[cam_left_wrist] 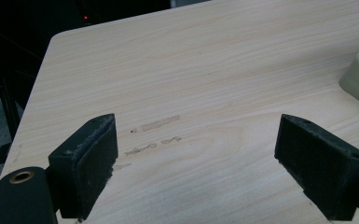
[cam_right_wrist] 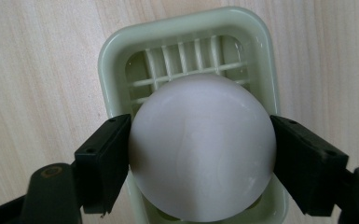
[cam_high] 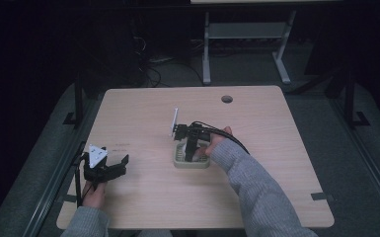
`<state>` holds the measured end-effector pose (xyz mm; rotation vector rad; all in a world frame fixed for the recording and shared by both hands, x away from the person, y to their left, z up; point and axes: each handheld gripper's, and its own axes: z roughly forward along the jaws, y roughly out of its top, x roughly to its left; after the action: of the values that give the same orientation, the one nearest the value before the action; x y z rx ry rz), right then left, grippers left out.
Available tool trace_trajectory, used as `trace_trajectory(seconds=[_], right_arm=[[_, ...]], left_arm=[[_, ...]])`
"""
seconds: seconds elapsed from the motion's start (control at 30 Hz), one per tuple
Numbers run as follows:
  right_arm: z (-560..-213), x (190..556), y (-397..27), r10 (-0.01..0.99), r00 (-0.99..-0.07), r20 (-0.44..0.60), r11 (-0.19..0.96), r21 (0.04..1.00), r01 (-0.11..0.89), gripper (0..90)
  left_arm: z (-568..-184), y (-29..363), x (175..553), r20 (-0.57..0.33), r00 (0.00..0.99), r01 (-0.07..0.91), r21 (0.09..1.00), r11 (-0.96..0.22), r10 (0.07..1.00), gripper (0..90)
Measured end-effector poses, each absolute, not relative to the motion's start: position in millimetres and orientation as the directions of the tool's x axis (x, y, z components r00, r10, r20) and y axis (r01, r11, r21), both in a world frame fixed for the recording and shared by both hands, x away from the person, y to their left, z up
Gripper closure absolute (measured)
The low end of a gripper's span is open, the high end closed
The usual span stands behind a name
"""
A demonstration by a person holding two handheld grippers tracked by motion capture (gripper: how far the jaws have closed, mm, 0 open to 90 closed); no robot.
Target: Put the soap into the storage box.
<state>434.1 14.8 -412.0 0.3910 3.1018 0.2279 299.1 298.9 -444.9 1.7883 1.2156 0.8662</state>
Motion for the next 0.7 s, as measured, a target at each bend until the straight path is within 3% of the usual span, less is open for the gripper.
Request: trace_trajectory(seconds=[0.7], right_arm=[[-399.3, 433.9, 6.6, 0.273, -0.961, 0.03, 0.941, 0.2, 0.274, 18.7]], left_arm=[[-445.2, 297.7, 299.4, 0.1, 0.311, 0.407, 0.885, -0.227, 0.945, 12.8]])
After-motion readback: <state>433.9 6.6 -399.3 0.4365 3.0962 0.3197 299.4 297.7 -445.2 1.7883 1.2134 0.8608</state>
